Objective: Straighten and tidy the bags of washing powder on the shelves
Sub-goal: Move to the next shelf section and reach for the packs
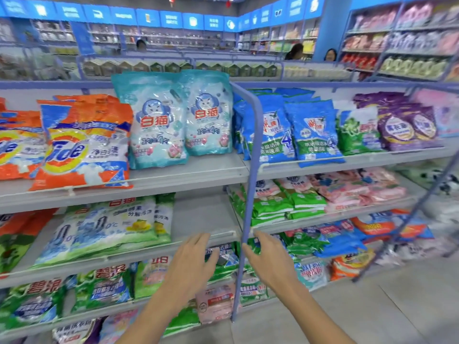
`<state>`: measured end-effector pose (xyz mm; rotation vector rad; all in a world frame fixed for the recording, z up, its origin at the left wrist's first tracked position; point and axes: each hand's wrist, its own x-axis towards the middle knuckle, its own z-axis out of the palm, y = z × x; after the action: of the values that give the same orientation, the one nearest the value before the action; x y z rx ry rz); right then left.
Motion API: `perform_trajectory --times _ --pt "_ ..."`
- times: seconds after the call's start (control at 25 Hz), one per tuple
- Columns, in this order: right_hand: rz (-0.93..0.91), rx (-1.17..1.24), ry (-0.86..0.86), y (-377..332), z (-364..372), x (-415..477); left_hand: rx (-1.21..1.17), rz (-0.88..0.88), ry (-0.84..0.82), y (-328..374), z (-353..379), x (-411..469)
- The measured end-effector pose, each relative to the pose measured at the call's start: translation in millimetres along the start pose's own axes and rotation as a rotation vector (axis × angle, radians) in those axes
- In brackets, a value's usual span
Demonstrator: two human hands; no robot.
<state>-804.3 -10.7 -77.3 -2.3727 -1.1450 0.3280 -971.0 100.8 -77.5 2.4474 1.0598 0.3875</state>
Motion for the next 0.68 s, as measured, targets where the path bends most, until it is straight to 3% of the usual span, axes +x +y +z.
perform_trajectory --times 0.36,0.68 --pt "0.163 0.008 0.098 93.4 -20.6 7.6 -0.02 0.108 -0.127 52.7 67.5 28.0" --pt "0.152 0.065 0.081 214.3 -75.5 64.1 -0.032 0.035 -0.136 150.1 149.0 84.9"
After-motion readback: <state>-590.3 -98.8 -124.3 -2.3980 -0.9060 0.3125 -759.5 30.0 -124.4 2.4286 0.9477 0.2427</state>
